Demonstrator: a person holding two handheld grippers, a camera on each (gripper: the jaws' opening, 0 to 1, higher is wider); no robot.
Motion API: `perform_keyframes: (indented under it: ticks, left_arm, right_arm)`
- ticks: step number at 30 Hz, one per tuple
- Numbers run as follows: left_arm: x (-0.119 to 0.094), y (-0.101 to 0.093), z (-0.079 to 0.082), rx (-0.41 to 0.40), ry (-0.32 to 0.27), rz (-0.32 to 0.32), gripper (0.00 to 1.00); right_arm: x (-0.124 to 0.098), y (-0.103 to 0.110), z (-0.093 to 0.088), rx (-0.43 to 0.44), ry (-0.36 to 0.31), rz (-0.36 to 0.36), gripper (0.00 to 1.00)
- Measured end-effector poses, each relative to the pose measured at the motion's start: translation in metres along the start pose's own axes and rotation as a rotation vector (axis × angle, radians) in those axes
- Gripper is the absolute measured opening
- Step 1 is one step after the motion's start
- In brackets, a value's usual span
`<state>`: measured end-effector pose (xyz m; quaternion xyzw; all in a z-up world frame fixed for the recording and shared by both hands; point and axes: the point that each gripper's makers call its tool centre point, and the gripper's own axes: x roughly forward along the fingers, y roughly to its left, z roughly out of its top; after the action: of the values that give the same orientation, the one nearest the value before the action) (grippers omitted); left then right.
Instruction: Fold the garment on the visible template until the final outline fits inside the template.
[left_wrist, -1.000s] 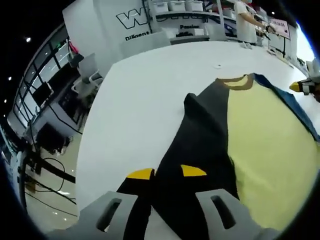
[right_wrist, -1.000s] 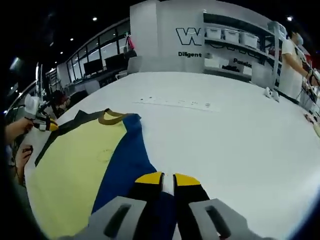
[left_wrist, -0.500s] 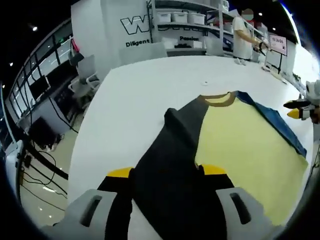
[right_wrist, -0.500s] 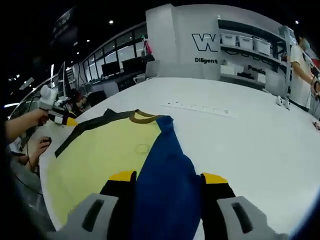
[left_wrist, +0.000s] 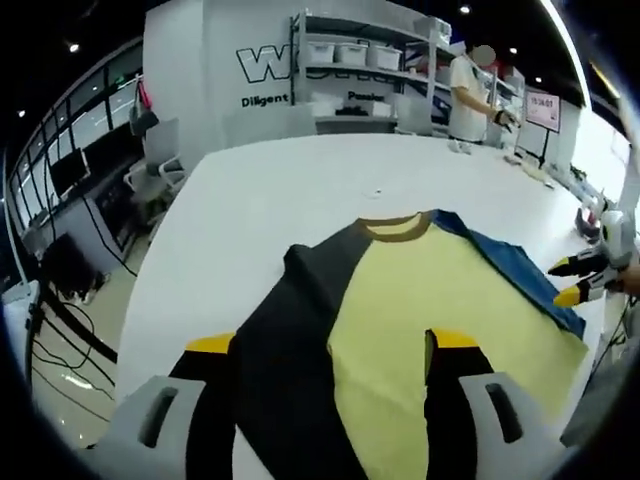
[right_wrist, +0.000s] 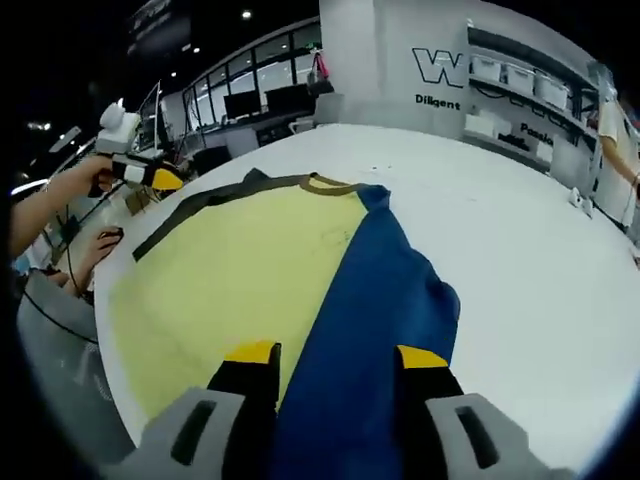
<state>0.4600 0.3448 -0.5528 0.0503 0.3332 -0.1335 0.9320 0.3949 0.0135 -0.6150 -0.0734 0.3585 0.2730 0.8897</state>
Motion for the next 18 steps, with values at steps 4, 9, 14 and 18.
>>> perform_keyframes:
  ticks: [4,9,14,18]
  left_arm:
    - [-0.006,-0.012,-0.004,0.039,0.014,-0.014,0.78]
    - [-0.014,-0.028,-0.007,0.038,0.007,-0.046,0.78]
    - [-0.021,-0.046,-0.008,0.019,0.004,-0.091,0.78]
    - [-0.022,-0.057,-0.013,0.036,0.018,-0.107,0.75]
  right_arm:
    - [0.003,0.005,-0.004,-0.032,0.017,-0.001,0.36]
    - [0.006,0.007,-0.005,-0.044,0.021,-0.008,0.31]
    - [0.009,0.011,-0.008,-0.060,0.037,-0.009,0.28]
    - [0.012,0.009,-0.017,-0.072,0.070,-0.029,0.18]
